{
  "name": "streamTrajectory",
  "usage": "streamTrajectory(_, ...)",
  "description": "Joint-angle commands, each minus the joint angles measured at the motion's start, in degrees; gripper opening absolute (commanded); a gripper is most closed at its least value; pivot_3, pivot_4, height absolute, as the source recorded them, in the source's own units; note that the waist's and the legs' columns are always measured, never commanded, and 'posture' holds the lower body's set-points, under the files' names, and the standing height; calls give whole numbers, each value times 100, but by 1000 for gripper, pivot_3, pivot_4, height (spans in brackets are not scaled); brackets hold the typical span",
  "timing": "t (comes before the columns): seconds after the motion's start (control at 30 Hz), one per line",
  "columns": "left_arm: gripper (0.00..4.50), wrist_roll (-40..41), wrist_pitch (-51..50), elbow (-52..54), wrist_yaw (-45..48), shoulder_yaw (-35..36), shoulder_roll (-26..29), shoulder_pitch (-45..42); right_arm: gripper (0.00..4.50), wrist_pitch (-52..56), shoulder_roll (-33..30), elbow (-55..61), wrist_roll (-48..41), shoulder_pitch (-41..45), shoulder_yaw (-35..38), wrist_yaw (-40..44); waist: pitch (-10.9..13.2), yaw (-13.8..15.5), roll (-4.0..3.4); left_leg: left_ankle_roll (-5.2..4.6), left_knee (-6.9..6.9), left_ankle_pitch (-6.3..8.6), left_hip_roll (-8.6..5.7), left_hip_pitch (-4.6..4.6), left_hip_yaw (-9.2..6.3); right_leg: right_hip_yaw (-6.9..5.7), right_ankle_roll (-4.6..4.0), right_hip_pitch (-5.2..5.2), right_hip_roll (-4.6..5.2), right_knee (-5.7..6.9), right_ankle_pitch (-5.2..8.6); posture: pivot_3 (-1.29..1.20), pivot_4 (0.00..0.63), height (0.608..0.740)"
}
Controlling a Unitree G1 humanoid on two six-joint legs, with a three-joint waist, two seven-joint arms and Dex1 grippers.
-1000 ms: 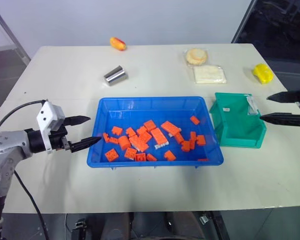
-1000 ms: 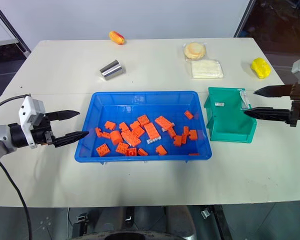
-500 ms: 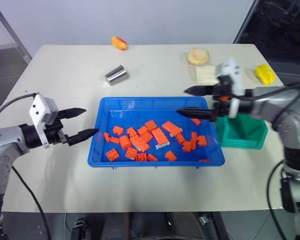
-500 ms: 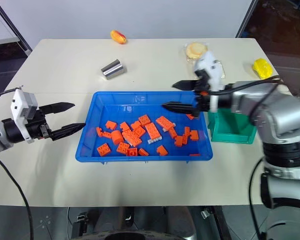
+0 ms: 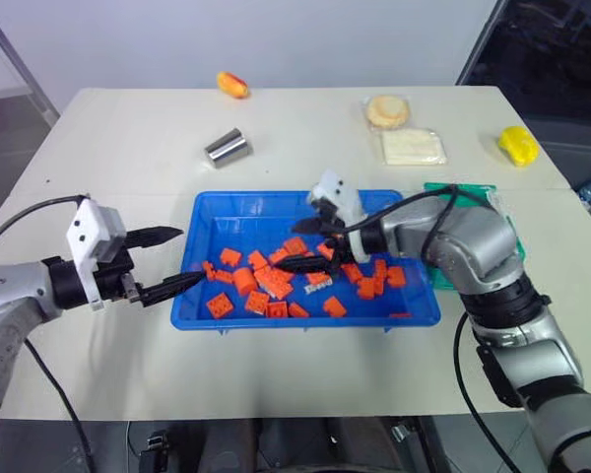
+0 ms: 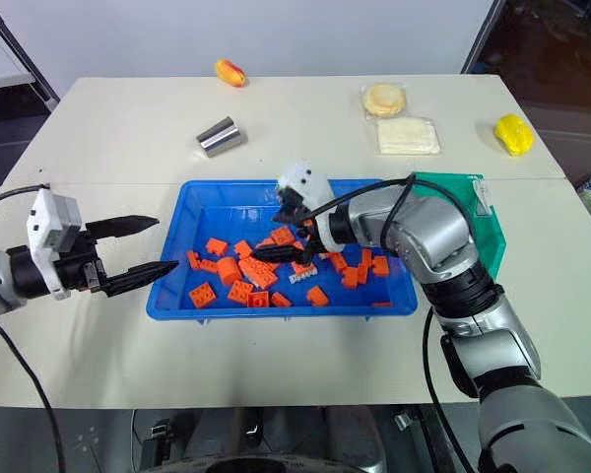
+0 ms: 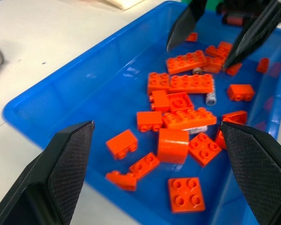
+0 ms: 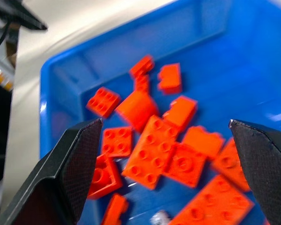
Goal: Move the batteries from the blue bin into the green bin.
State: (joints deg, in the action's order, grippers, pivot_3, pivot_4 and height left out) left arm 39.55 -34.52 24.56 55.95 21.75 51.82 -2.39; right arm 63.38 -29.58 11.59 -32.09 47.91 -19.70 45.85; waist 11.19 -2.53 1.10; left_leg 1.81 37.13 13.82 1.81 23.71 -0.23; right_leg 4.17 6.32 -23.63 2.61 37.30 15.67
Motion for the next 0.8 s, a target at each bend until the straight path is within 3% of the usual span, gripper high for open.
streamTrajectory(0.03,4500,103,-5,174,-104,197,24,-16,4438,-92,80,166,58,-32,-219,162,0,0,0,0,0,0,0,0,0,0,0,0,0,0,0,0,150,740)
streamTrajectory(0.57,4500,71,54,278,-487,106,-246,-36,4438,-1523,440,-929,1501,90,-1310,505,-2,-2,3,0,1,0,0,0,0,-1,0,-1,-1,0,0,0,150,740)
streamTrajectory(0.8,4500,50,81,300,-596,106,-295,-43,4438,-1834,459,-1124,1883,52,-1399,794,-2,-1,3,0,1,0,0,-1,-1,-2,0,0,0,0,0,0,150,740)
